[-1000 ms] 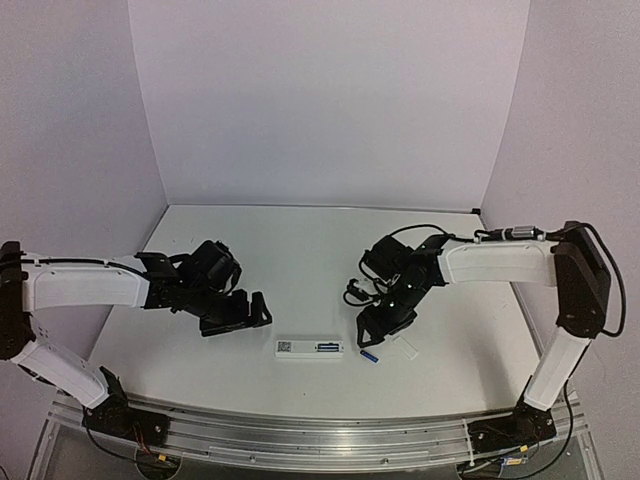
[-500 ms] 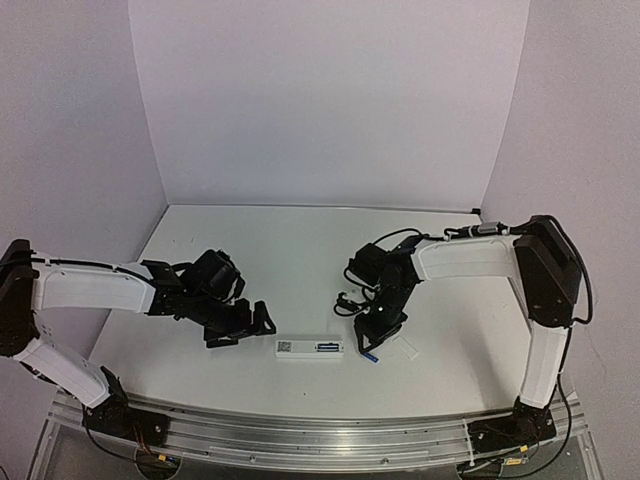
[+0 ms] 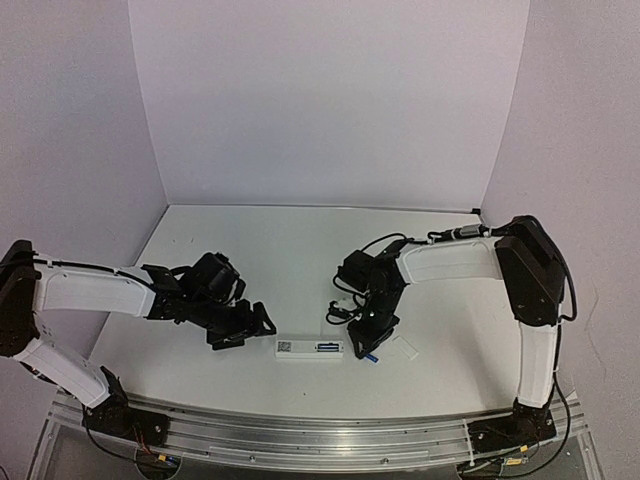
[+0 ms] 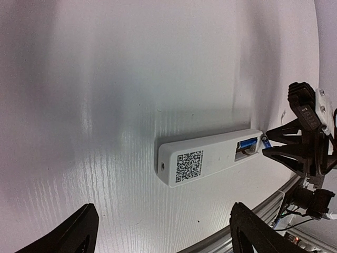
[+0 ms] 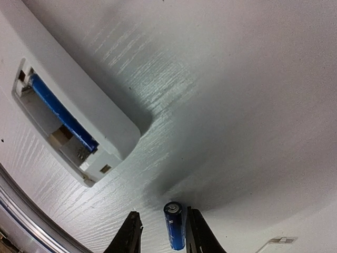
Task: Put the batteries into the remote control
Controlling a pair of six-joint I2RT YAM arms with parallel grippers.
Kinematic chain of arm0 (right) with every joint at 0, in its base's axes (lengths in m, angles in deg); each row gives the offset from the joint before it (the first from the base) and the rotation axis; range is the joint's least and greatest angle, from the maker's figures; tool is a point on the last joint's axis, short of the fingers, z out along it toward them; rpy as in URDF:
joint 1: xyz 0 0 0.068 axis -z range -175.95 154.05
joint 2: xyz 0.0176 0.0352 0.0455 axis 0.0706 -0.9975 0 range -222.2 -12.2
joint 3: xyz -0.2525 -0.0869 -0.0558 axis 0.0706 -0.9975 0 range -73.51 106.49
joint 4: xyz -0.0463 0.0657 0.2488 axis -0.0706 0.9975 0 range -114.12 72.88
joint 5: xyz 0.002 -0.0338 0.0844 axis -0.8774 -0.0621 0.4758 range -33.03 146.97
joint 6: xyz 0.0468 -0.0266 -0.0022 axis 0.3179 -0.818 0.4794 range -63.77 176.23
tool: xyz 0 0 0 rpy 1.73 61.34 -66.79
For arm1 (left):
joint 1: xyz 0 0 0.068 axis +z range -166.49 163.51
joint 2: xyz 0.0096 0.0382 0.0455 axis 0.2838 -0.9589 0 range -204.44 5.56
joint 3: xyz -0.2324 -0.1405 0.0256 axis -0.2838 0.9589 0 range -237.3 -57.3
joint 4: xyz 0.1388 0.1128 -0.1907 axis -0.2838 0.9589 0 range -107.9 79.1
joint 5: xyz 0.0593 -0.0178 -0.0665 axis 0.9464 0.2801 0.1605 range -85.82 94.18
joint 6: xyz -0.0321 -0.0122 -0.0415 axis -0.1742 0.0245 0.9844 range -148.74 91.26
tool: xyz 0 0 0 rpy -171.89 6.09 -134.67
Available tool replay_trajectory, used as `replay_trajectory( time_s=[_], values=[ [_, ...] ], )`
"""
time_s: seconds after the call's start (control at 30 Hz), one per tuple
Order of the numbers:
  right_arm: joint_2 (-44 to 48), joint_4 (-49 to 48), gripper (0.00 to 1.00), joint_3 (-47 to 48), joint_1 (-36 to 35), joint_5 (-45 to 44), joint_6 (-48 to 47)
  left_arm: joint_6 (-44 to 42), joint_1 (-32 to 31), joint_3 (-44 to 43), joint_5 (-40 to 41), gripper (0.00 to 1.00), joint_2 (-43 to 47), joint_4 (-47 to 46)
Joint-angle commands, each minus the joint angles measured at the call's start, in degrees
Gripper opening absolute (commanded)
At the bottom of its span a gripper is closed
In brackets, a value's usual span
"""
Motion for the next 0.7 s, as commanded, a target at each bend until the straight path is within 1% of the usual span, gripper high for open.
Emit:
replay_trajectory(
  time_s=[0.0,0.17,0.27,0.3,0.33,0.43,0.57,0.67],
  values=[
    [-1.5,1.4,0.25,1.6,-0.5,-2.1,-1.4,0.7,0.3,0.9,-1.3,0.85,-1.3,-3.5],
    [-2.3,1.5,0.20,1.6,-1.3,-4.1,-1.8,0.8,0.2,1.0,-2.3,0.82,-2.8,-5.2],
    [-2.8,1.6,0.09,1.6,-2.0,-6.1,-1.5,0.8,0.2,0.8,-2.8,0.79,-3.9,-5.7],
    [-2.8,1.6,0.03,1.5,-2.2,-7.0,-1.4,0.8,0.2,0.8,-2.8,0.79,-4.2,-5.8],
    [-2.7,1.5,0.01,1.4,-2.3,-7.6,-1.3,0.8,0.2,0.7,-2.9,0.78,-4.5,-5.9],
    [-2.0,1.6,0.00,1.0,-2.6,-8.7,-0.9,0.8,-0.1,0.2,-3.2,0.75,-5.3,-6.1],
    [1.0,1.4,0.00,0.7,-2.7,-11.8,-0.3,1.2,-0.5,-0.5,-3.0,0.69,-6.4,-6.2],
    [4.2,0.0,0.00,0.3,-2.7,-11.2,-1.5,1.6,-0.6,-1.2,-2.6,0.65,-7.3,-6.5]
  ],
)
